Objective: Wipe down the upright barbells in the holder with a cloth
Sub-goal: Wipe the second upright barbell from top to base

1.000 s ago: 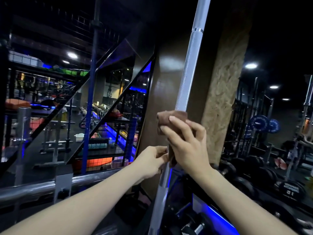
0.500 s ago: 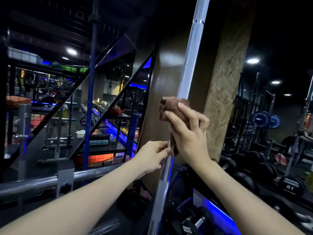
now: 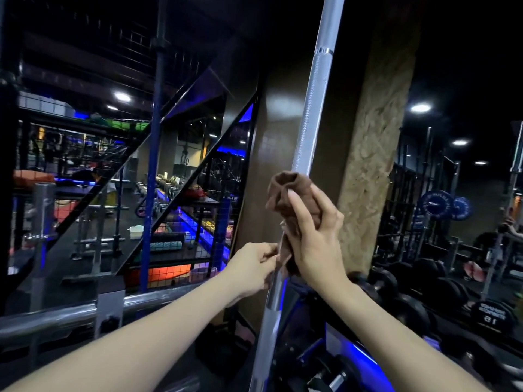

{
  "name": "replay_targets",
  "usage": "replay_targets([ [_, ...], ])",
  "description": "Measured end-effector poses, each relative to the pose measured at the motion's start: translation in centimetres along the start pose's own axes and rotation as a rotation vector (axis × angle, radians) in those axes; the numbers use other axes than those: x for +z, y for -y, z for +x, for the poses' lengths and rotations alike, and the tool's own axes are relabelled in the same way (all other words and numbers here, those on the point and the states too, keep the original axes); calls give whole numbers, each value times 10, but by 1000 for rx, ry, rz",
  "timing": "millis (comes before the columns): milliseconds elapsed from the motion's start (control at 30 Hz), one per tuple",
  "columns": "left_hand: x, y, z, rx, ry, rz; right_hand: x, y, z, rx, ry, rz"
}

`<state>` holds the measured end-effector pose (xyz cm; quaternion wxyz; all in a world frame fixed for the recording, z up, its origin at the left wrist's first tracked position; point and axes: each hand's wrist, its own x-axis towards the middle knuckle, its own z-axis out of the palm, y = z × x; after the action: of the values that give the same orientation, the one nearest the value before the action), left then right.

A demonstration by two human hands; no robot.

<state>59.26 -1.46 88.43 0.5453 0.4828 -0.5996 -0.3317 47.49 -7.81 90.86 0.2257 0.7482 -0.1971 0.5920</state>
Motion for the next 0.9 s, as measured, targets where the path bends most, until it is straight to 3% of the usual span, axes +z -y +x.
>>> replay_targets([
  [233,-2,-2,-3,-20,1,69,-18,6,98,290,-29,143],
  [433,-2,2,0,29,-20,61,-9,22,34,213,19,-2],
  [667,0,4,0,1,2,37,-22,13,136,336,-40,-16],
  [800,0,4,0,-6,1,32,-12,12,111,439,1,114],
  [900,-1,4,-3,25,-23,76,-7,22,67,307,28,-38],
])
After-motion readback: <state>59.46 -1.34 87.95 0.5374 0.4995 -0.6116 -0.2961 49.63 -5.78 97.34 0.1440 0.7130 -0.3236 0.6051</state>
